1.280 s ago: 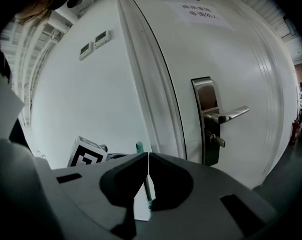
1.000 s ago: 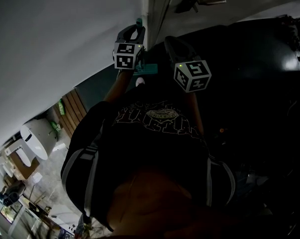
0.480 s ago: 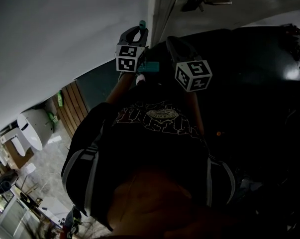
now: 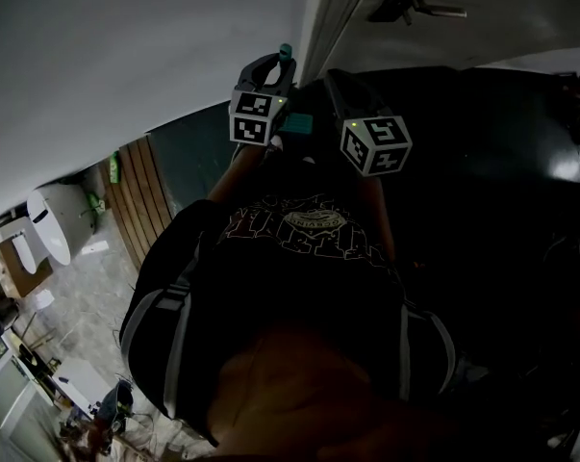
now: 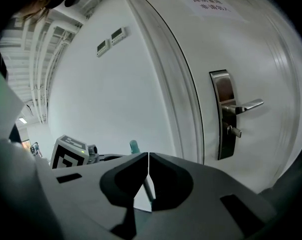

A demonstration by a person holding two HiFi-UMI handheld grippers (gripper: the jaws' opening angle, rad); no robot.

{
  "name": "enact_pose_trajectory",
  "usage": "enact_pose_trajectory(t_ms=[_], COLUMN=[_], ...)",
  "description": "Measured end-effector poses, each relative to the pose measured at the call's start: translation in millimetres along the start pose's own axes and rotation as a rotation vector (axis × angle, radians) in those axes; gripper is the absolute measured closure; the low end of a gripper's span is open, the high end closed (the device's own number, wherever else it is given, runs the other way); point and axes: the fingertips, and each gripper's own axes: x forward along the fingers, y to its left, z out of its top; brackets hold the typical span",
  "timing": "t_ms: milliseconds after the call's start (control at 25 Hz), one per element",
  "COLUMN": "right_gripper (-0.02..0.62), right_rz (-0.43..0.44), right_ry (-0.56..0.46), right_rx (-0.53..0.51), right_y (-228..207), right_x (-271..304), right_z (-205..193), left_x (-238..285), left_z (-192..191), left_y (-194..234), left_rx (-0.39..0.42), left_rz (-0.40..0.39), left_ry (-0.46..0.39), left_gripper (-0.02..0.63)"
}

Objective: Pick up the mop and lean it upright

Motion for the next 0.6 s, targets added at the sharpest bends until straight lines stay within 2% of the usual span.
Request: enact_pose_trajectory(t_ms=[600], right_gripper=[0.575], right_rz=[0.029], right_ry=[0.021], right_rx=[-0.013], right_y=[5], right_x=[-11], right_z=[-10], left_x=[-39], left_z=[-14], left_y=[-20], left_rx=[-0.034], left_rz=[0.031], left_ry=[-0.012], left_gripper=[0.459])
